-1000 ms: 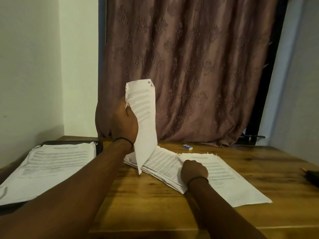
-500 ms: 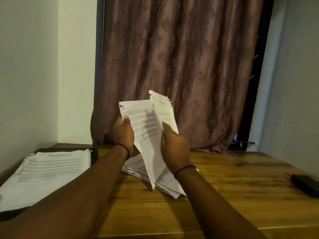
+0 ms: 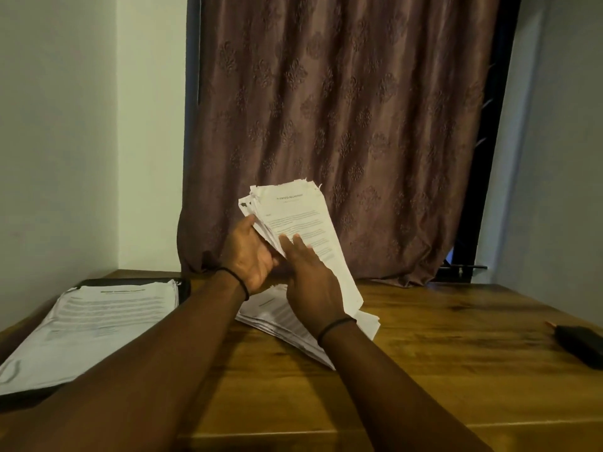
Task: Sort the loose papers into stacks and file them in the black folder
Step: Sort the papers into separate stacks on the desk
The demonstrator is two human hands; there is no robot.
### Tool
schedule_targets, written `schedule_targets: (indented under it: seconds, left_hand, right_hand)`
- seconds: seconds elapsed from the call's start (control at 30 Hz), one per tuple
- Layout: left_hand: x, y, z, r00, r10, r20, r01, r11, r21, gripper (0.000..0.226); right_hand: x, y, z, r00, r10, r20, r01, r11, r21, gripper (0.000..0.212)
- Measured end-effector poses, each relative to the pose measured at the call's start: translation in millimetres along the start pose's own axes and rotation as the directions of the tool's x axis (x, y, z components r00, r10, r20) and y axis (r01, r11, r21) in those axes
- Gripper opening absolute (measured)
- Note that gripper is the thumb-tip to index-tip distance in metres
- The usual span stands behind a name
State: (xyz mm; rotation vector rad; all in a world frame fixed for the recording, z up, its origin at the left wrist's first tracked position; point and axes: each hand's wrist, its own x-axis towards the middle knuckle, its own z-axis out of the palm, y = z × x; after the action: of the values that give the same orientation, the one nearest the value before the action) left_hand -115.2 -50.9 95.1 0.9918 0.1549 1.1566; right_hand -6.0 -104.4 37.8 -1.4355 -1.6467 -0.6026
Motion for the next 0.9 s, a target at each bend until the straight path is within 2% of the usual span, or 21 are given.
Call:
schedule_targets:
  seconds: [0.13, 0.2, 0.27, 0.3, 0.33, 0.37, 0.4, 0.43, 0.5, 0.53, 0.57, 0.63, 0.67, 0.7, 0.73, 0.77, 0.8, 0.83, 0.87, 0.9]
  left_hand:
    - [8, -9, 12, 0.998, -0.054, 0.038, 0.051, 0.996, 0.067, 0.069]
    - [10, -16, 21, 0.995, -0.094, 0.016, 0.091, 0.985, 0.144, 0.068]
    - [17, -26, 17, 0.983, -0.101, -0.156, 0.145, 0.942, 0.304, 0.057]
    - [22, -33, 8, 0.963, -0.088, -0.253, 0.191, 0.888, 0.418, 0.05]
    - [26, -40, -6, 0.947, -0.047, -0.318, 0.243, 0.754, 0.61, 0.041]
    - [30, -48, -25, 0.934, 0.004, -0.358, 0.299, 0.54, 0.787, 0.036]
    - [34, -54, -47, 0.921, 0.075, -0.381, 0.342, 0.31, 0.887, 0.033]
    - [38, -60, -67, 0.905, 0.128, -0.406, 0.377, 0.203, 0.904, 0.035]
    - [48, -74, -117, 0.862, 0.094, -0.498, 0.469, 0.223, 0.854, 0.046]
    - [43, -76, -129, 0.85, 0.078, -0.522, 0.501, 0.193, 0.844, 0.052]
    - [39, -77, -142, 0.841, 0.04, -0.539, 0.526, 0.168, 0.834, 0.058]
    - [27, -68, -145, 0.857, 0.032, -0.515, 0.503, 0.175, 0.847, 0.068]
    - [16, -63, -133, 0.87, -0.017, -0.492, 0.484, 0.214, 0.848, 0.072]
    - [12, -59, -129, 0.869, -0.047, -0.493, 0.487, 0.255, 0.835, 0.075]
    - [6, -52, -116, 0.868, -0.091, -0.488, 0.481, 0.396, 0.782, 0.072]
    - [16, -47, -112, 0.84, -0.171, -0.516, 0.525, 0.501, 0.688, 0.064]
    - [20, -44, -113, 0.797, -0.243, -0.552, 0.58, 0.56, 0.592, 0.056]
    - [24, -45, -111, 0.706, -0.372, -0.602, 0.682, 0.584, 0.44, 0.052]
    - [27, -47, -108, 0.647, -0.466, -0.604, 0.73, 0.607, 0.314, 0.052]
    - [31, -51, -109, 0.625, -0.499, -0.601, 0.748, 0.603, 0.278, 0.053]
  right_hand:
    - [-1, 20, -27, 0.985, -0.067, -0.157, 0.033, 0.977, -0.209, 0.062]
    - [-1, 32, -41, 0.969, -0.125, -0.211, 0.054, 0.948, -0.312, 0.056]
    - [0, 46, -52, 0.963, -0.146, -0.225, 0.04, 0.908, -0.417, 0.056]
    - [-1, 56, -55, 0.971, -0.131, -0.202, 0.021, 0.883, -0.469, 0.06]
    - [-3, 65, -55, 0.982, -0.096, -0.165, -0.002, 0.86, -0.511, 0.065]
    - [-6, 75, -53, 0.991, -0.051, -0.123, -0.025, 0.839, -0.544, 0.069]
    - [-12, 85, -49, 0.997, -0.005, -0.076, -0.04, 0.821, -0.57, 0.068]
    - [-19, 94, -44, 0.999, 0.036, -0.029, -0.046, 0.807, -0.589, 0.064]
    - [-37, 110, -34, 0.987, 0.149, 0.067, -0.078, 0.788, -0.611, 0.05]
    - [-47, 115, -31, 0.956, 0.253, 0.148, -0.108, 0.772, -0.626, 0.045]
    - [-57, 121, -28, 0.893, 0.38, 0.242, -0.14, 0.746, -0.651, 0.044]
    - [-72, 127, -28, 0.718, 0.597, 0.358, -0.216, 0.68, -0.701, 0.043]
    - [-75, 127, -29, 0.636, 0.673, 0.378, -0.283, 0.659, -0.697, 0.04]
    - [-74, 126, -28, 0.594, 0.711, 0.377, -0.348, 0.649, -0.676, 0.037]
    - [-72, 124, -27, 0.59, 0.72, 0.365, -0.386, 0.649, -0.655, 0.035]
    - [-67, 121, -25, 0.62, 0.703, 0.348, -0.393, 0.662, -0.638, 0.035]
    - [-60, 116, -21, 0.671, 0.669, 0.322, -0.382, 0.683, -0.622, 0.033]
    - [-52, 111, -16, 0.73, 0.617, 0.295, -0.365, 0.715, -0.596, 0.032]
    - [-45, 103, -11, 0.781, 0.559, 0.278, -0.351, 0.761, -0.546, 0.031]
    - [-38, 94, -3, 0.816, 0.505, 0.282, -0.34, 0.813, -0.473, 0.031]
